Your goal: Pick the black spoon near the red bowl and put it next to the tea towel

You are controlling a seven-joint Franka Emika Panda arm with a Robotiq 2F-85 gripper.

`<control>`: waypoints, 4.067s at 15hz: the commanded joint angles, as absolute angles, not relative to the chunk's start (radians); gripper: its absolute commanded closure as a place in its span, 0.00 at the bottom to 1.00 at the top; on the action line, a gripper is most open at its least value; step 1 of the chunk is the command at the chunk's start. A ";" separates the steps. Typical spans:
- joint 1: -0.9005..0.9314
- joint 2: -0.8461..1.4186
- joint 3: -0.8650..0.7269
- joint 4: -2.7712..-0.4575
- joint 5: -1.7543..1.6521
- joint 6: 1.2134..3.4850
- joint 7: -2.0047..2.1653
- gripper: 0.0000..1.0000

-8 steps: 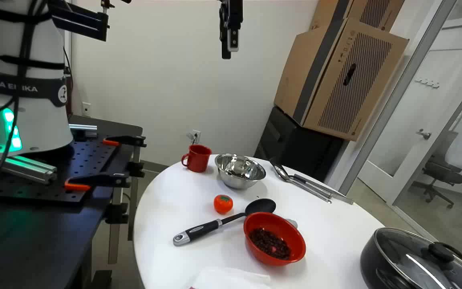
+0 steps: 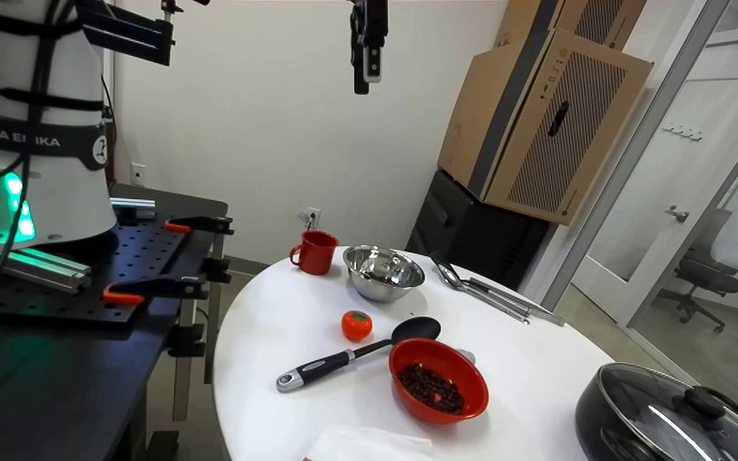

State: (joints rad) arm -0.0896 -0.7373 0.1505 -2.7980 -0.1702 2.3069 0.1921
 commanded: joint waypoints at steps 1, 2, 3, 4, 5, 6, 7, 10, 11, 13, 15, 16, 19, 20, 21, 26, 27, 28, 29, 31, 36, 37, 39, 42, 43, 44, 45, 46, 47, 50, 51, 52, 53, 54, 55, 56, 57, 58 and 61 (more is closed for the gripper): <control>-0.084 -0.714 0.141 -2.778 -0.176 2.286 0.194 0.00; -0.089 -0.662 0.132 -2.740 -0.172 2.250 0.181 0.00; -0.094 -0.633 0.126 -2.722 -0.176 2.235 0.175 0.00; -0.100 -0.572 0.114 -2.690 -0.182 2.212 0.158 0.00; -0.104 -0.521 0.100 -2.667 -0.187 2.203 0.142 0.00; -0.112 -0.466 0.086 -2.651 -0.199 2.216 0.125 0.00; -0.120 -0.421 0.077 -2.641 -0.214 2.242 0.116 0.00; -0.140 -0.293 0.040 -2.622 -0.275 2.360 0.081 0.00; -0.141 -0.253 0.026 -2.612 -0.290 2.383 0.057 0.00; -0.129 -0.166 -0.012 -2.579 -0.298 2.383 -0.050 0.00; -0.135 -0.104 -0.017 -2.548 -0.340 2.381 -0.048 0.00; -0.138 -0.090 -0.010 -2.534 -0.375 2.385 0.016 0.00; -0.119 -0.123 -0.029 -2.572 -0.327 2.373 -0.018 0.00; -0.119 -0.124 -0.029 -2.573 -0.327 2.373 -0.018 0.00; -0.118 -0.128 -0.029 -2.575 -0.327 2.373 -0.018 0.00; -0.125 -0.138 -0.072 -2.635 -0.241 2.464 -0.118 0.00; -0.130 -0.130 -0.090 -2.653 -0.222 2.497 -0.162 0.00; -0.132 -0.110 -0.115 -2.671 -0.176 2.542 -0.232 0.00; -0.133 -0.091 -0.135 -2.680 -0.137 2.563 -0.292 0.00; -0.136 -0.048 -0.170 -2.701 -0.065 2.624 -0.410 0.00; -0.160 0.115 -0.179 -2.680 -0.058 2.696 -0.586 0.00; -0.166 0.146 -0.173 -2.673 -0.075 2.720 -0.587 0.00; -0.171 0.225 -0.163 -2.658 -0.101 2.817 -0.561 0.00; -0.177 0.345 -0.153 -2.630 -0.122 2.972 -0.499 0.00; -0.159 0.367 -0.174 -2.617 -0.154 2.987 -0.460 0.00; -0.195 0.290 -0.139 -2.661 -0.139 2.936 -0.494 0.00; -0.191 0.322 -0.144 -2.648 -0.158 2.957 -0.472 0.00; -0.190 0.344 -0.147 -2.636 -0.167 2.965 -0.460 0.00; -0.189 0.356 -0.148 -2.627 -0.169 2.967 -0.458 0.00; -0.213 0.392 -0.124 -2.624 -0.154 3.021 -0.463 0.00; -0.235 0.407 -0.103 -2.626 -0.148 3.030 -0.478 0.00; -0.255 0.432 -0.084 -2.632 -0.146 3.072 -0.484 0.00; -0.266 0.449 -0.075 -2.632 -0.152 3.086 -0.482 0.00; -0.268 0.476 -0.078 -2.633 -0.163 3.119 -0.472 0.00; -0.272 0.496 -0.079 -2.631 -0.173 3.143 -0.468 0.00; -0.266 0.523 -0.090 -2.626 -0.188 3.175 -0.463 0.00; -0.261 0.545 -0.100 -2.621 -0.201 3.196 -0.460 0.00; -0.254 0.573 -0.110 -2.615 -0.214 3.227 -0.458 0.00; -0.256 0.641 -0.115 -2.599 -0.242 3.302 -0.457 0.00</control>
State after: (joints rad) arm -0.2568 0.5641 -0.1045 -2.6270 -0.1978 3.2208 -0.4863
